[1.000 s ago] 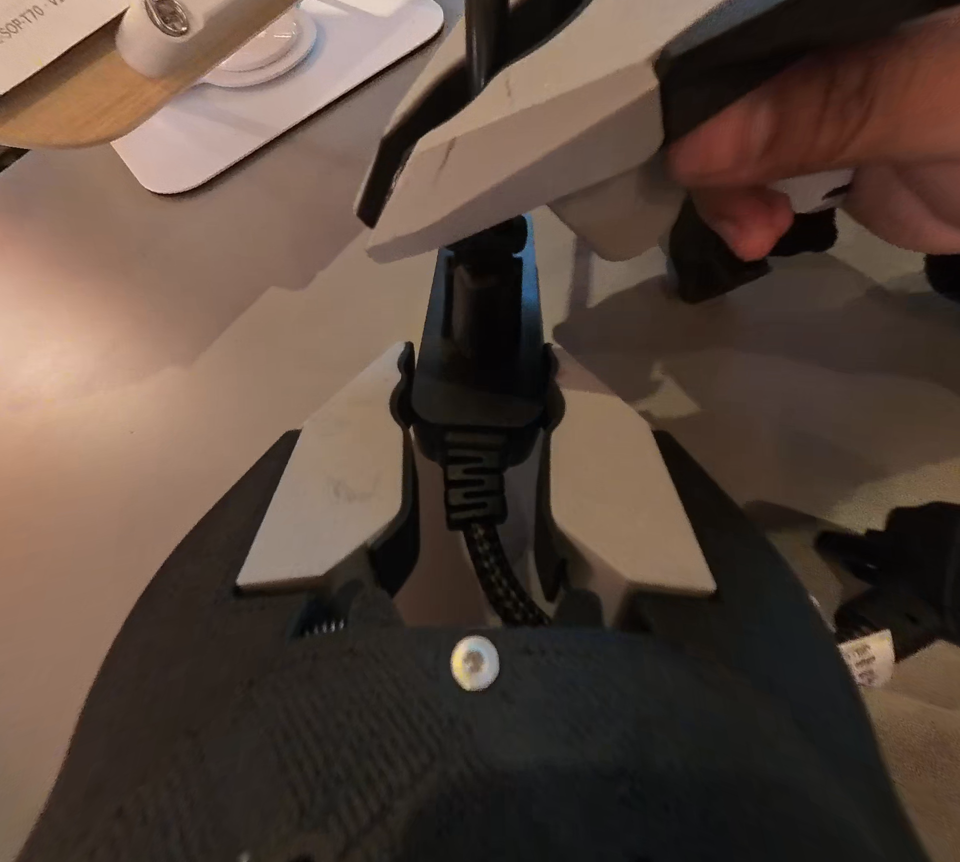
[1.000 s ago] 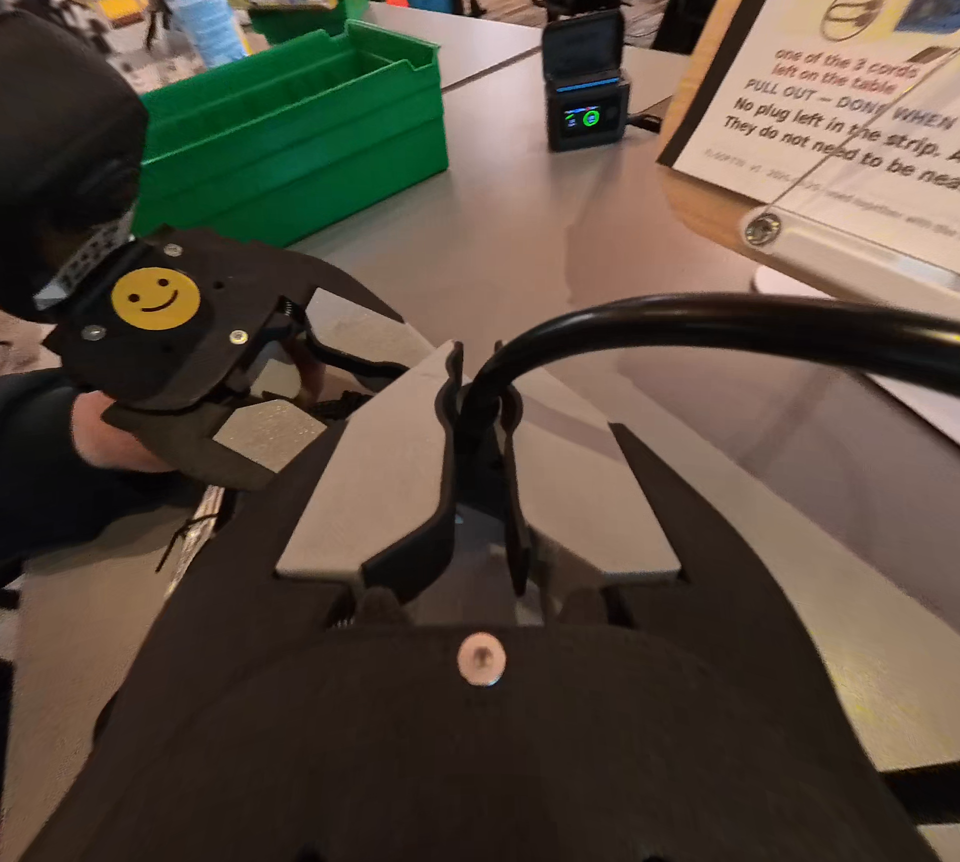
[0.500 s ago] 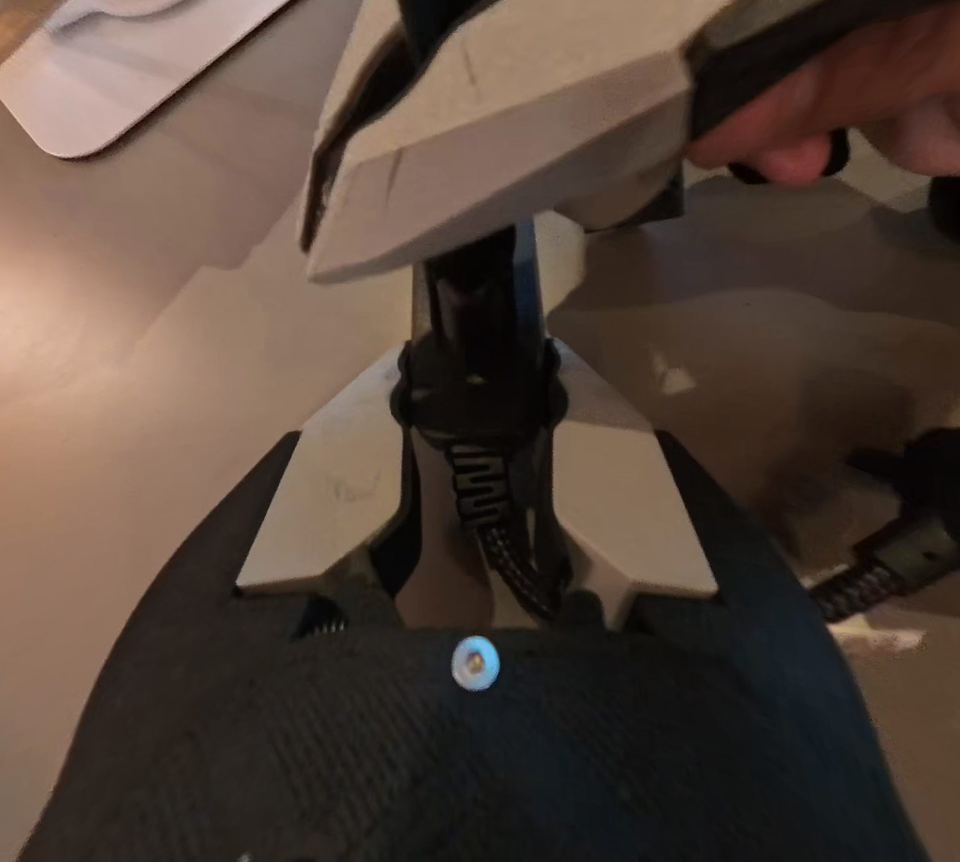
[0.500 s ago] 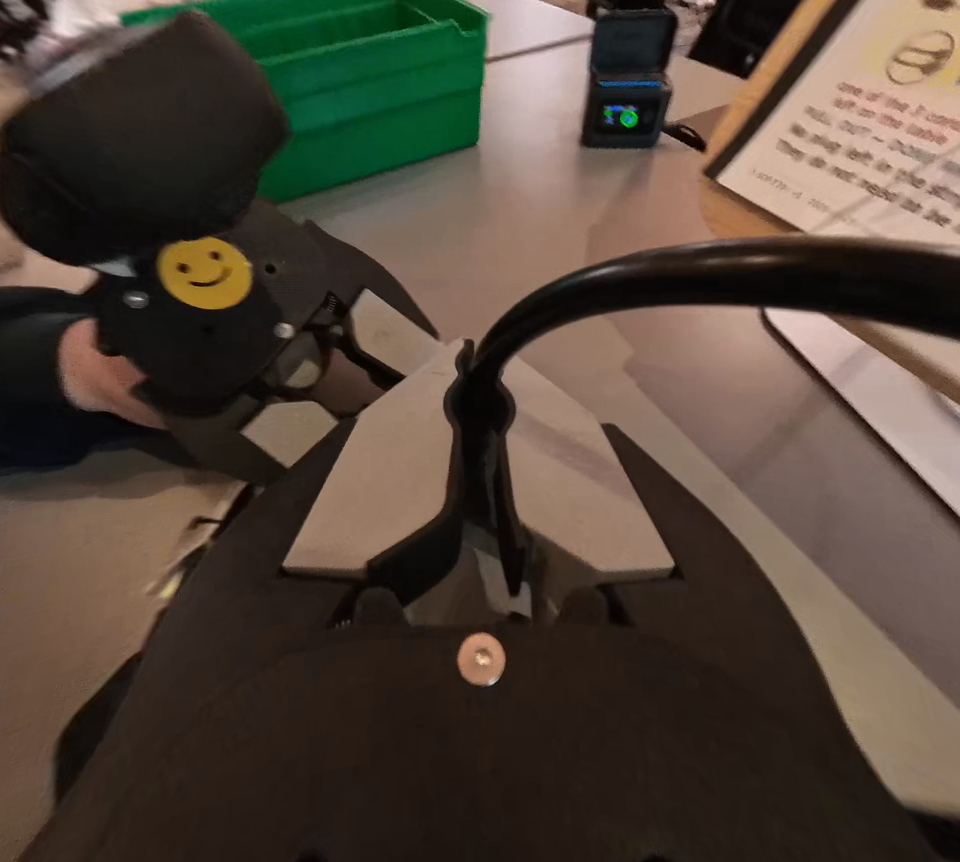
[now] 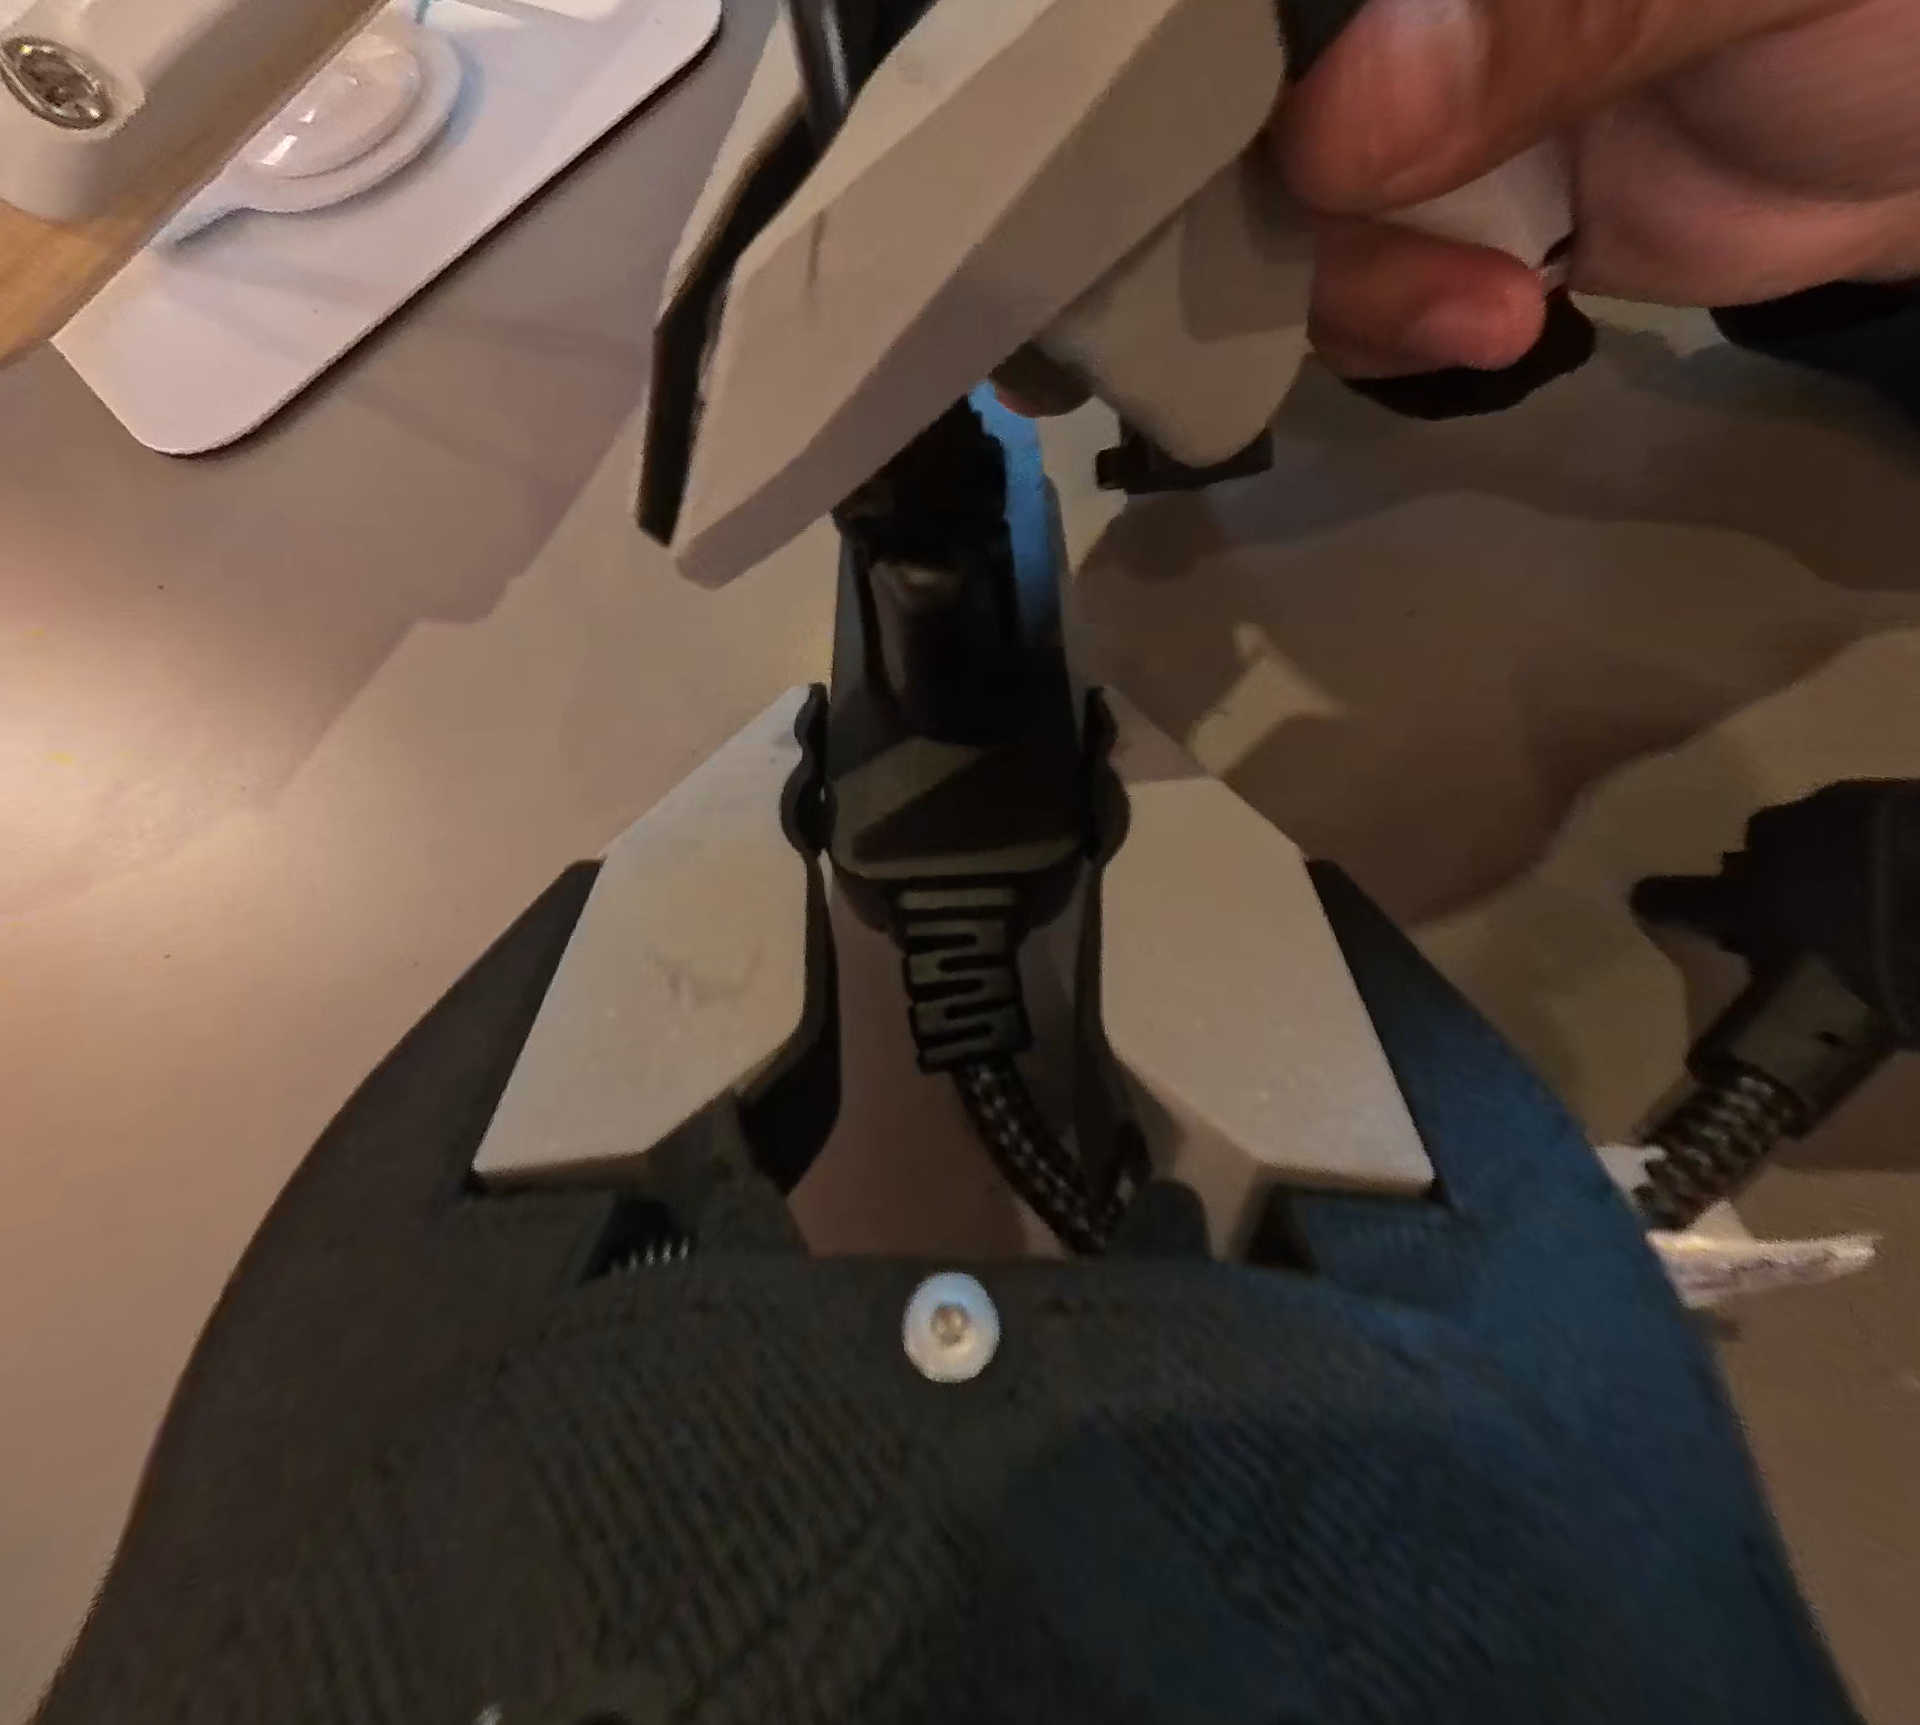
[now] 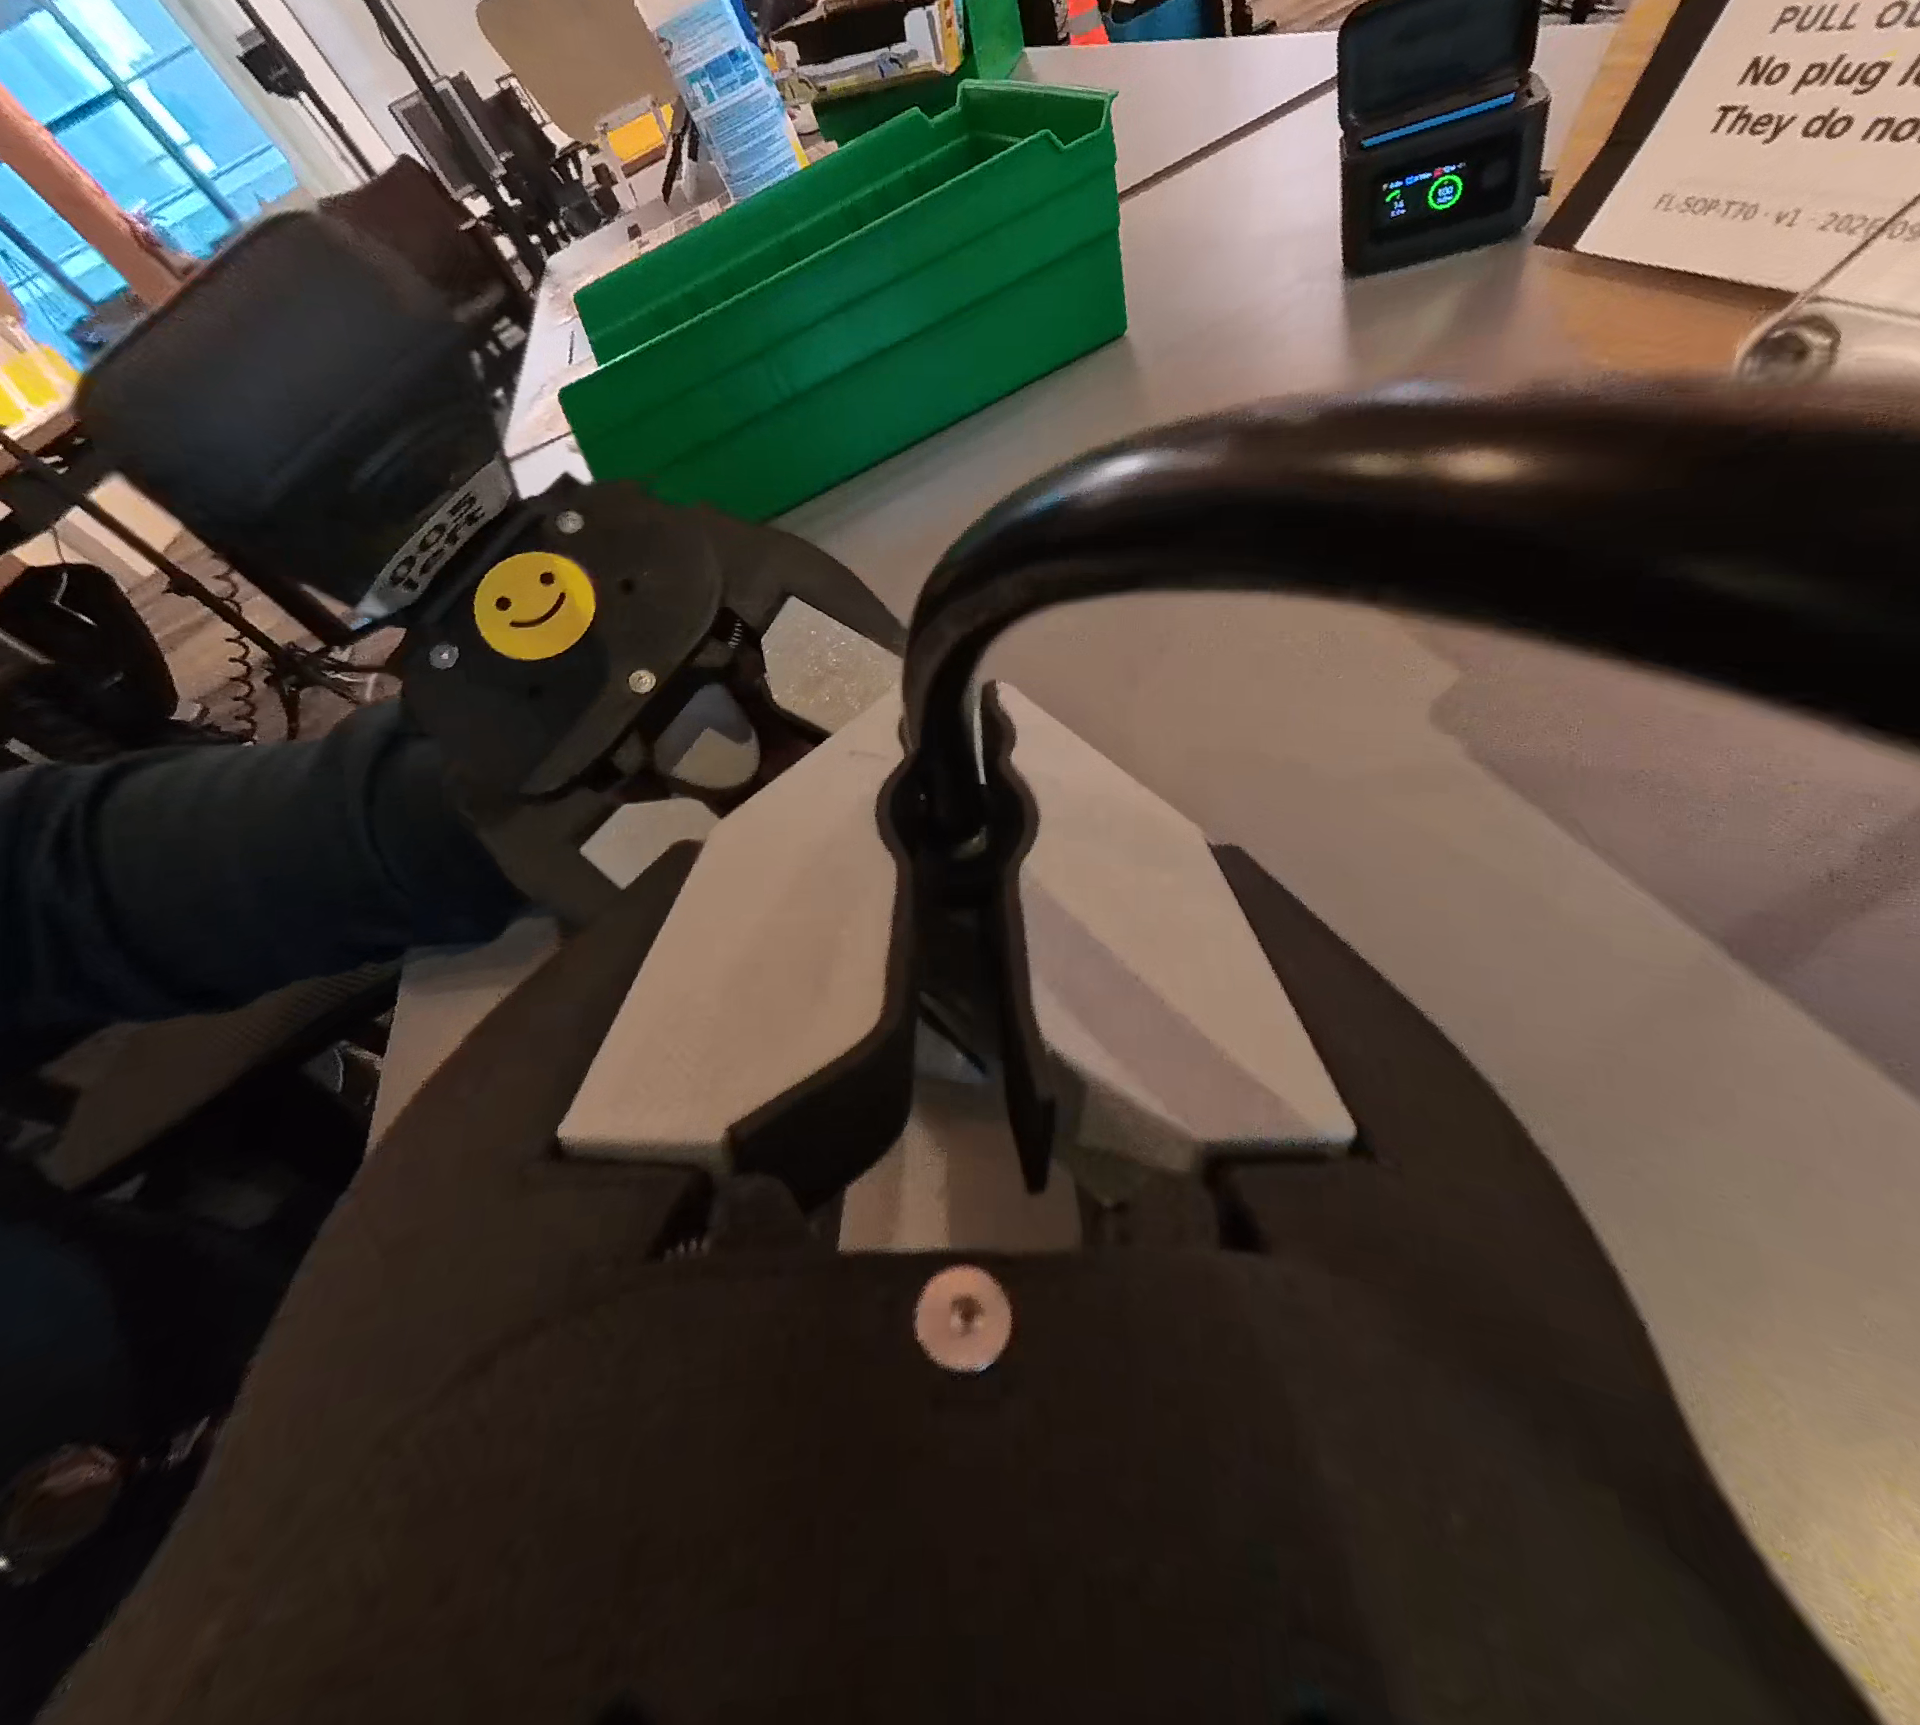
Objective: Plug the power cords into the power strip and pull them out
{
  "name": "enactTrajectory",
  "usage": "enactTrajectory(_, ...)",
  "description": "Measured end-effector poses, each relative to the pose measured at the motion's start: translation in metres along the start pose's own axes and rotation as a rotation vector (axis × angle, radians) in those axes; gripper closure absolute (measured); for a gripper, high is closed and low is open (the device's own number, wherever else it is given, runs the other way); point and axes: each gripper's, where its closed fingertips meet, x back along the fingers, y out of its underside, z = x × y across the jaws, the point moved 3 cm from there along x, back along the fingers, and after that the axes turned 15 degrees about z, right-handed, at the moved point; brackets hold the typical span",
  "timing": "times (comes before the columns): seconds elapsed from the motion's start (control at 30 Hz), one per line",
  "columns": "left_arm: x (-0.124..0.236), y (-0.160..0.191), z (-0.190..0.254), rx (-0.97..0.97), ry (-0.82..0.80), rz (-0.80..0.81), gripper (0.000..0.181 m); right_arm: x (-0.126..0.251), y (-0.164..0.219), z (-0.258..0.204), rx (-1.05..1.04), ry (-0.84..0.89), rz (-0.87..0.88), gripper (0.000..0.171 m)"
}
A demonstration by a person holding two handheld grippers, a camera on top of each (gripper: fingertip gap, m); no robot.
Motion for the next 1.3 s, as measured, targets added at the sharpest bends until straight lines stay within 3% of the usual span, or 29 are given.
enactTrajectory(0.33, 0.01, -0.002, 0.005, -0.049, -0.015, 0.022, 0.138, -0.005, 0.004, -0.005, 0.01, 0.018, -0.024, 0.165)
enactTrajectory(0.53, 0.019, -0.015, 0.002, 0.119, 0.057, 0.143, 0.144, -0.005, 0.006, -0.004, 0.028, 0.037, -0.044, 0.165)
enactTrajectory(0.63, 0.015, -0.009, 0.001, 0.193, 0.079, 0.115, 0.148, -0.012, 0.018, -0.01, 0.018, 0.016, -0.103, 0.162)
enactTrajectory(0.87, 0.004, -0.01, 0.006, 0.149, 0.057, 0.08, 0.155, -0.017, 0.018, -0.021, 0.016, -0.02, -0.091, 0.167)
enactTrajectory(1.17, 0.017, -0.008, 0.01, 0.169, 0.132, 0.1, 0.153, -0.006, 0.012, -0.015, 0.121, -0.021, -0.094, 0.17)
enactTrajectory(1.3, 0.011, -0.007, 0.01, 0.134, 0.094, 0.079, 0.157, -0.009, 0.014, -0.023, 0.072, -0.093, -0.081, 0.166)
